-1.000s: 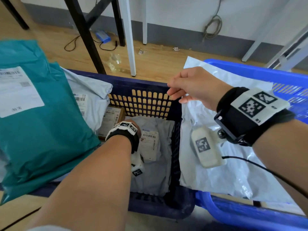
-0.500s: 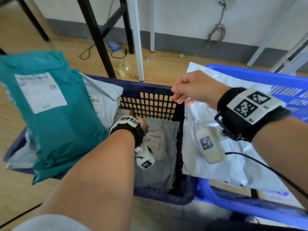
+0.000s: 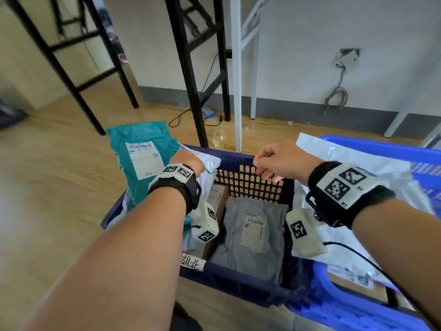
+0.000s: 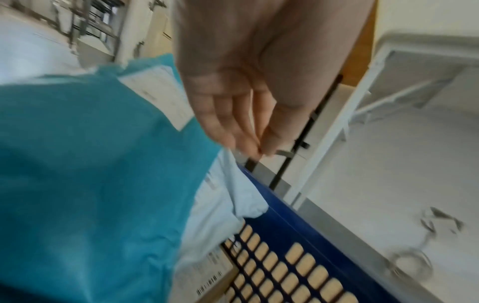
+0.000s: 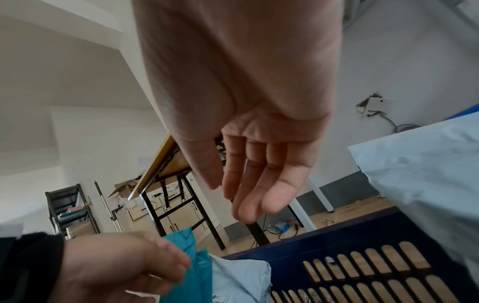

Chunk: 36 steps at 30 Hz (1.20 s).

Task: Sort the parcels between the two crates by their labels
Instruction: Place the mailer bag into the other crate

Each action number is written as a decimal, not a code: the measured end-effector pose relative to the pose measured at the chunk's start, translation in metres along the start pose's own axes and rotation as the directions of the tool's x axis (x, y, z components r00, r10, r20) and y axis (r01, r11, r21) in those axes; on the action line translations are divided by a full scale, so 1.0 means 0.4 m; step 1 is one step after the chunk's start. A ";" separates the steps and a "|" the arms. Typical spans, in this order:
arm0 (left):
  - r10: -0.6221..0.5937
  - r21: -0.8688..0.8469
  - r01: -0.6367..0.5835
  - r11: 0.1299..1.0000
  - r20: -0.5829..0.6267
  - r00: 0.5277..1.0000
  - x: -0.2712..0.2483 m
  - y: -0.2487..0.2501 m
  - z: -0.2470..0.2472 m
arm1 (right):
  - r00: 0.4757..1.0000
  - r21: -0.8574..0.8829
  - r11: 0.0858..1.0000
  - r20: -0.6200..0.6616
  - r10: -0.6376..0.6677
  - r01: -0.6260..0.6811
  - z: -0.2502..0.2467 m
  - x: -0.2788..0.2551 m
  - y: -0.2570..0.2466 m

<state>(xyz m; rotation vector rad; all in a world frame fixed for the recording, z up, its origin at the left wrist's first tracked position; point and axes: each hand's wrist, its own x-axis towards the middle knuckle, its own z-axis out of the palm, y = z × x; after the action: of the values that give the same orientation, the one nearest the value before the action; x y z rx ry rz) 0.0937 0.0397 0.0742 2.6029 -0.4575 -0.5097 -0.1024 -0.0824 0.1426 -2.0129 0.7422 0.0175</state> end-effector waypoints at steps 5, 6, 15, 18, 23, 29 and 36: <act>-0.246 -0.124 0.216 0.969 -0.336 0.909 0.002 -0.111 -0.095 | 0.999 0.013 0.999 0.019 0.046 -0.046 0.033 -0.002 -0.001; -0.322 -0.199 0.265 0.943 -0.359 0.876 0.003 -0.137 -0.101 | 0.998 0.031 0.997 0.029 0.064 -0.065 0.042 0.003 0.001; -0.406 -0.401 0.338 0.852 -0.096 0.909 0.077 -0.313 -0.110 | 0.973 0.169 0.961 0.115 0.201 -0.219 0.173 0.124 -0.033; -0.410 -0.366 0.360 0.858 -0.066 0.910 0.087 -0.335 -0.116 | 0.942 0.131 0.941 0.172 0.287 -0.311 0.262 0.192 -0.018; -0.374 -0.384 0.370 0.846 0.068 0.925 0.131 -0.370 -0.083 | 0.885 0.138 0.891 0.254 0.390 -0.432 0.387 0.271 0.025; -0.313 -0.488 0.342 0.803 0.144 0.939 0.332 -0.557 0.043 | 0.849 0.461 0.713 0.315 0.425 -0.528 0.444 0.315 0.051; -0.099 -0.631 0.285 0.722 0.313 0.945 0.076 -0.349 -0.079 | 0.830 0.525 0.642 0.361 0.426 -0.558 0.406 0.301 0.081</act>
<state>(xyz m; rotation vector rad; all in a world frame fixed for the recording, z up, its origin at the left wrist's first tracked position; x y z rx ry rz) 0.1659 0.1572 0.0247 1.8834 -0.0400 -0.9050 0.0246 -0.0250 -0.0076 -1.1120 0.9980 0.2718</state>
